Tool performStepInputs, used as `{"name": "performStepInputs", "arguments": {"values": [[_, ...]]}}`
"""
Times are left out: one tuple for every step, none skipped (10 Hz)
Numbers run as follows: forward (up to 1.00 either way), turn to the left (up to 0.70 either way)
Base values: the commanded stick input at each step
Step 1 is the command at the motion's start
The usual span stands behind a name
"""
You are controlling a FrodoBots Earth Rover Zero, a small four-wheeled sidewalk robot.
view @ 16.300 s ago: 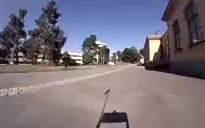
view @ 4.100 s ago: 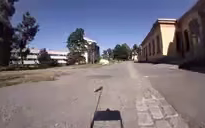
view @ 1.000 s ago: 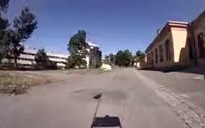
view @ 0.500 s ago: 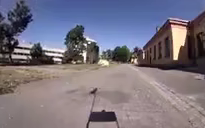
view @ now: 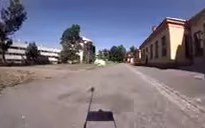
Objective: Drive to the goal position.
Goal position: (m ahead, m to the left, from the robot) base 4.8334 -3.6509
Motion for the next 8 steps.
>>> {"name": "performStepInputs", "arguments": {"values": [[0.70,0.00],[0.70,0.00],[0.70,0.00],[0.70,0.00],[0.70,-0.14],[0.70,-0.14],[0.70,-0.14],[0.70,-0.14]]}}
